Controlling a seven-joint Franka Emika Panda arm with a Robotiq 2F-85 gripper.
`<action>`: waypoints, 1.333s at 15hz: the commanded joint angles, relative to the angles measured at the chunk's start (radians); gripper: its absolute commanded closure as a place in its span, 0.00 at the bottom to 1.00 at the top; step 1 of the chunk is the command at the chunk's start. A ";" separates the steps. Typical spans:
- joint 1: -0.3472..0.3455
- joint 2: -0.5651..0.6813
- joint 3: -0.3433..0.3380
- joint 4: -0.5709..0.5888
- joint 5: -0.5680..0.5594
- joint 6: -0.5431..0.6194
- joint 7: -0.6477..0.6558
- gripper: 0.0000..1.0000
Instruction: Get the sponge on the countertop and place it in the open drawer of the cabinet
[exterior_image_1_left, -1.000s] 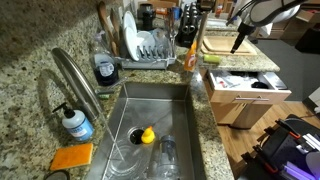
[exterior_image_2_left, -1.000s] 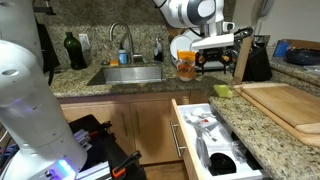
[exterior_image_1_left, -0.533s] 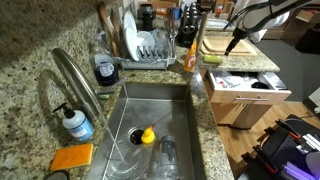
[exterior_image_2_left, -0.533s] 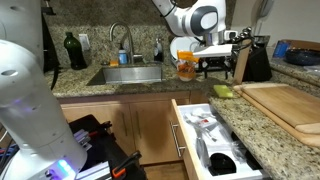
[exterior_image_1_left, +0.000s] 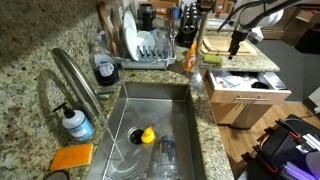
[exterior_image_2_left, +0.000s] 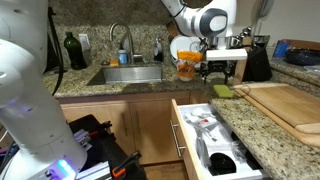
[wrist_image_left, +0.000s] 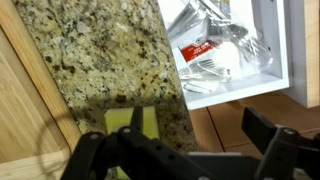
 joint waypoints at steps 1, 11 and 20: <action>0.043 0.074 -0.037 0.089 -0.164 -0.022 0.030 0.00; -0.049 0.132 0.054 0.184 -0.036 -0.027 -0.189 0.00; -0.058 0.191 0.048 0.266 0.023 -0.089 -0.321 0.00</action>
